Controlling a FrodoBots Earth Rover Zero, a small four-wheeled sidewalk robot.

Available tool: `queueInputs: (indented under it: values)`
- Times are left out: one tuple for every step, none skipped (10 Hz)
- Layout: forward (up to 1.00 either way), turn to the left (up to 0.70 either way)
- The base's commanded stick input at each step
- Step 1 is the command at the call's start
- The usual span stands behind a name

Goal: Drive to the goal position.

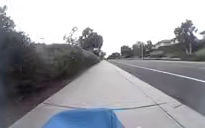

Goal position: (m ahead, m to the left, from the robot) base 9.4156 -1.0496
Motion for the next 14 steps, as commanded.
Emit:
queueInputs:
  values:
    - [1.0, 0.0]
    - [1.0, 0.0]
    - [1.0, 0.0]
    - [1.0, 0.0]
    - [1.0, 0.0]
    - [1.0, 0.0]
    - [1.0, 0.0]
    - [1.0, 0.0]
    - [1.0, 0.0]
    - [1.0, 0.0]
    - [1.0, 0.0]
    - [1.0, 0.01]
    - [1.0, 0.22]
    - [1.0, 0.27]
